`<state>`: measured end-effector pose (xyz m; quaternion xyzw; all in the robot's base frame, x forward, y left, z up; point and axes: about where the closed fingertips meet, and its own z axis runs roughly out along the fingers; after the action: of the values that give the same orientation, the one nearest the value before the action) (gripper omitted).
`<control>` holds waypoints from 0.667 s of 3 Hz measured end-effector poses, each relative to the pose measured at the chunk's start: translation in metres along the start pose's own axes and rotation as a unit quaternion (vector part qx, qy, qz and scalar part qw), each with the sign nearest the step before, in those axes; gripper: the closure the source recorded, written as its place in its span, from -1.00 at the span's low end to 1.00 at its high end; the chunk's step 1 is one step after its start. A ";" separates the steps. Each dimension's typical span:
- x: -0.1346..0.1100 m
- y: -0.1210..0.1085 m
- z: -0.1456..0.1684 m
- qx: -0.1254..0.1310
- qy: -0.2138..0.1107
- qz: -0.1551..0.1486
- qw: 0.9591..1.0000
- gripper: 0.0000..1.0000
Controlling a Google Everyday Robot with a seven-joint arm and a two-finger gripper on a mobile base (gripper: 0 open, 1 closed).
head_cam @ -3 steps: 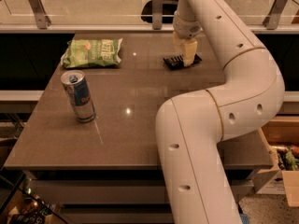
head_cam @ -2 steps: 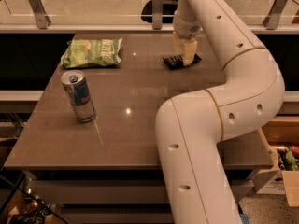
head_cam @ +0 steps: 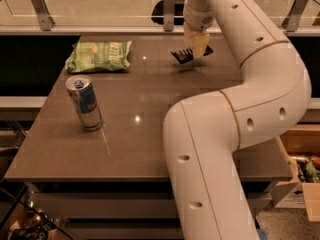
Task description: Pick rxbar chocolate
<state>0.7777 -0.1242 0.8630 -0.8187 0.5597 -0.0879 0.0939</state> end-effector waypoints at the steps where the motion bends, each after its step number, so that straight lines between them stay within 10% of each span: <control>1: -0.009 -0.008 -0.047 0.026 0.026 0.006 0.999 1.00; 2: -0.017 -0.010 -0.077 0.039 0.045 0.010 0.998 1.00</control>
Offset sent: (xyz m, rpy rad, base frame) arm -0.1107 0.0339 0.0734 -0.0866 -0.1264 -0.0627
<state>0.7613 -0.1088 0.9392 -0.8041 0.5675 -0.1451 0.1015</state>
